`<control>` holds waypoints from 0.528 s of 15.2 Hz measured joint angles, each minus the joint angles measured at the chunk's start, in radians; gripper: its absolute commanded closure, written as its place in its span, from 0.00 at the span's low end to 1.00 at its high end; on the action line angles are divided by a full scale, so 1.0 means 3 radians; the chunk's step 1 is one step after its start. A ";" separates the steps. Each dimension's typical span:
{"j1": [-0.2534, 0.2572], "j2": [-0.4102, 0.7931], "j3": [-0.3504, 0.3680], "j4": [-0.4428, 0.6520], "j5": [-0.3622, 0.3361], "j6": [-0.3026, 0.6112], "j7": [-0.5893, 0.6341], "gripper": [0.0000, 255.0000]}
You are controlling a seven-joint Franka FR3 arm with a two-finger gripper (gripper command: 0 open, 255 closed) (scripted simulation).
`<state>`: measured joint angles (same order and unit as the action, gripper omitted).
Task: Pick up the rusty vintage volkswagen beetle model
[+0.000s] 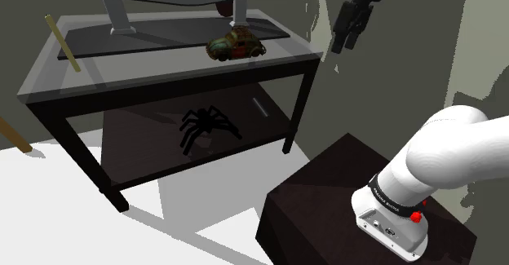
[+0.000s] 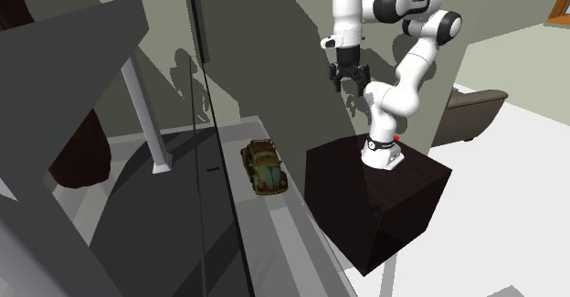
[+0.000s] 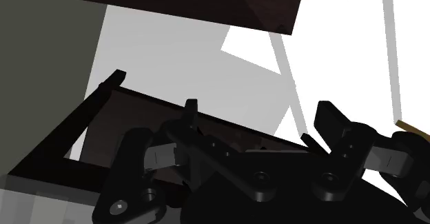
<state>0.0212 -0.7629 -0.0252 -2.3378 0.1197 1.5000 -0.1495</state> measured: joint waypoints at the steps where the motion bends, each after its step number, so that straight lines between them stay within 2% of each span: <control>1: 0.0000 0.0000 0.0000 0.0000 0.0000 0.0000 0.0000 0.00; 8: -0.0017 0.0699 0.0160 0.0387 0.0031 0.0429 0.0252 0.00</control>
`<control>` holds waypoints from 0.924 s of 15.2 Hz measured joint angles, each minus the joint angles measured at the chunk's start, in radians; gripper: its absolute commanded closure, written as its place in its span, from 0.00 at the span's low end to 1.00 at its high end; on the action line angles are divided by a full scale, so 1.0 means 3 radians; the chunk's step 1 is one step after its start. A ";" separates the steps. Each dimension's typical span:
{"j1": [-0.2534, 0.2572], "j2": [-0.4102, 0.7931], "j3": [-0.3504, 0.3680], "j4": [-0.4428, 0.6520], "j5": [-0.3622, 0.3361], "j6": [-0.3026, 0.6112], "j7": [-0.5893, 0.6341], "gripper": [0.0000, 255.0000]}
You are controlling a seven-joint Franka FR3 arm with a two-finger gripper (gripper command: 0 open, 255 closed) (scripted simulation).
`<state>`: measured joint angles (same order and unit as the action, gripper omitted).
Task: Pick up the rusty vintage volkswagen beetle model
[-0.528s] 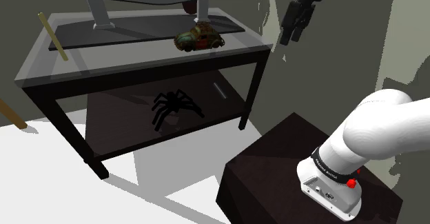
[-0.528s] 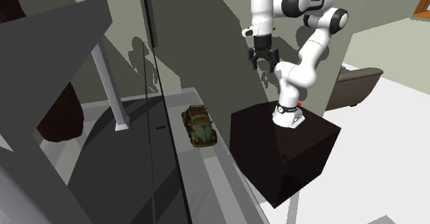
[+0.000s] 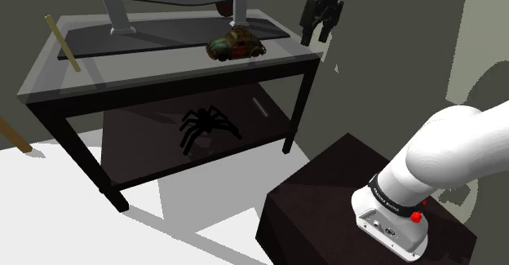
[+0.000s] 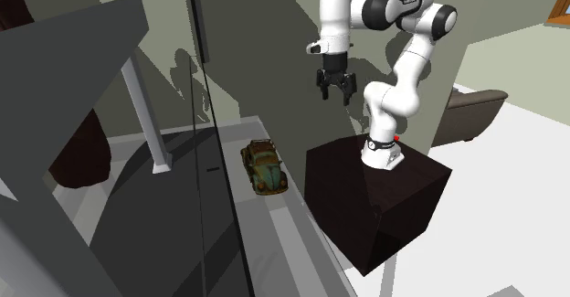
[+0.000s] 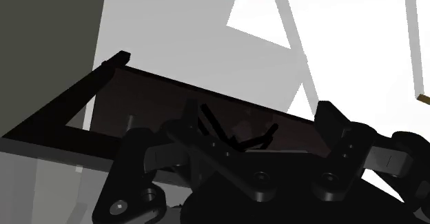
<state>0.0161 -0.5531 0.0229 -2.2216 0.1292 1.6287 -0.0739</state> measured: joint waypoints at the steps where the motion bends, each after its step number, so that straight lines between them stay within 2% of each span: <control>1: -0.0004 0.0108 0.0023 0.0080 -0.0002 0.0047 0.0044 0.00; 7: -0.0029 0.0794 0.0147 0.0614 -0.0060 0.0311 0.0321 0.00; 14: -0.0047 0.1707 0.0220 0.1533 -0.0223 0.0420 0.0635 0.00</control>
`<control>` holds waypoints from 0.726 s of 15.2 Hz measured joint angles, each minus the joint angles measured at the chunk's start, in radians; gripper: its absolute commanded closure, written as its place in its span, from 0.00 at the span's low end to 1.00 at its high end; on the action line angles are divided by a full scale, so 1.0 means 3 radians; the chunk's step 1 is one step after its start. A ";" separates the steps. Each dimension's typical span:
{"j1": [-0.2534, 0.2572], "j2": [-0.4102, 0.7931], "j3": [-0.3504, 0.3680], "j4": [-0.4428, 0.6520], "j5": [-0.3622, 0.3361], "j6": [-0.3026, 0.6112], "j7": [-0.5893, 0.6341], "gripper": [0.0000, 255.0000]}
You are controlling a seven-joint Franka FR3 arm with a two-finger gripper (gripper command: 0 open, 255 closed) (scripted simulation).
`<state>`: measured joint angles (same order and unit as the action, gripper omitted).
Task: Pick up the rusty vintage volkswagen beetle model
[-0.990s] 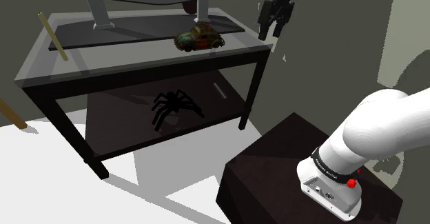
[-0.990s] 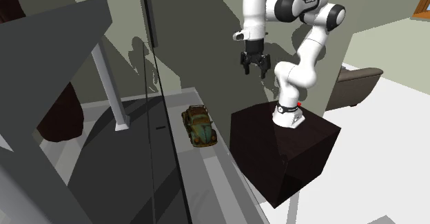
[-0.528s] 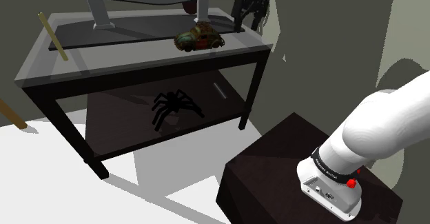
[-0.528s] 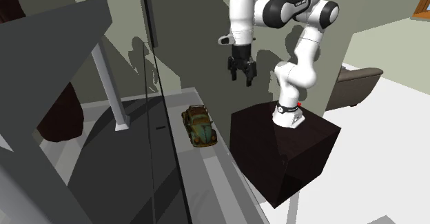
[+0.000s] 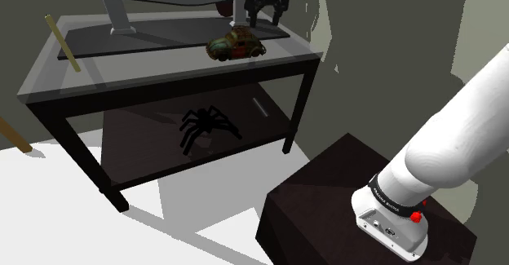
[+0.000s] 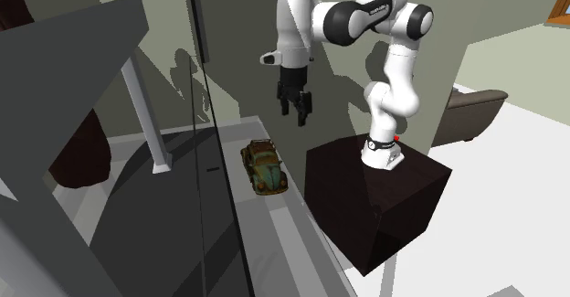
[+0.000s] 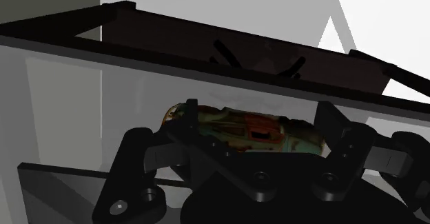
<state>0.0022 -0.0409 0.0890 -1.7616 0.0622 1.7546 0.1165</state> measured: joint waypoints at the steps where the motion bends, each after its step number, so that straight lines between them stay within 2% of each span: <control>1: 0.0002 0.0110 0.0005 0.0101 -0.0026 0.0025 0.0043 0.00; 10: 0.0089 0.1380 -0.0007 0.1777 -0.0284 -0.0261 0.0412 0.00; 11: 0.0092 0.1435 -0.0011 0.1836 -0.0294 -0.0261 0.0422 0.00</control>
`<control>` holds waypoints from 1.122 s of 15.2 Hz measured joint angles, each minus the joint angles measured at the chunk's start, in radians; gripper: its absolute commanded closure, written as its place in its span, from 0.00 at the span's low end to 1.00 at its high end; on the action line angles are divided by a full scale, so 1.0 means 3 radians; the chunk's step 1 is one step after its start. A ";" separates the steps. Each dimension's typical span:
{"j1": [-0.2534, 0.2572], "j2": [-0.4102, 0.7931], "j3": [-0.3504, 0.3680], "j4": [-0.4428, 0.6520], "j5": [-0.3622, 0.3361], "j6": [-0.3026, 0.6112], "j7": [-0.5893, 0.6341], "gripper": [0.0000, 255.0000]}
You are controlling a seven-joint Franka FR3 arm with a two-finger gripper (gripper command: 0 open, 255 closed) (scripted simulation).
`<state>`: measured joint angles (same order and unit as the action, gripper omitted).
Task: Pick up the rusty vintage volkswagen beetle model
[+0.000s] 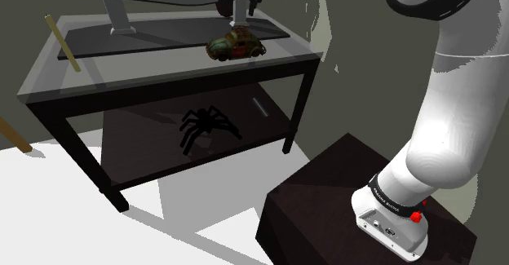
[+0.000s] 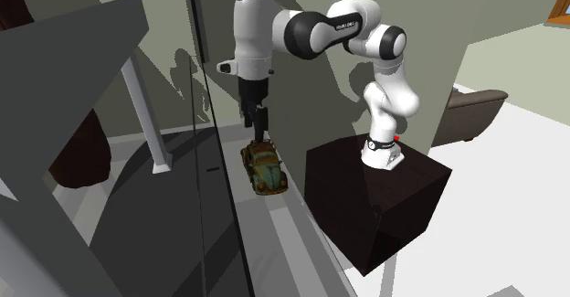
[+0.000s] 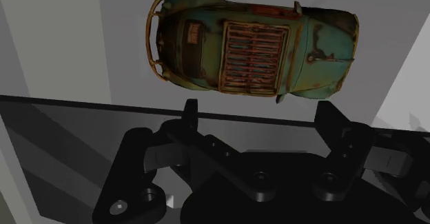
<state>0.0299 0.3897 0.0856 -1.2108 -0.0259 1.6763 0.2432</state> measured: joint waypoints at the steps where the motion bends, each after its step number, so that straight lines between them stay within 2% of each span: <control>1: -0.0001 0.0009 -0.0003 -0.0017 -0.0003 0.0028 0.0003 0.00; 7: -0.0005 -0.0011 -0.0005 -0.0304 -0.0005 0.0296 0.0012 0.00; 8: -0.0008 -0.0014 -0.0006 -0.0325 -0.0004 0.0315 0.0009 1.00; 17: -0.0010 -0.0024 -0.0006 -0.0349 -0.0003 0.0344 0.0006 1.00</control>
<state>0.0270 0.3825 0.0839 -1.3154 -0.0268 1.7794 0.2450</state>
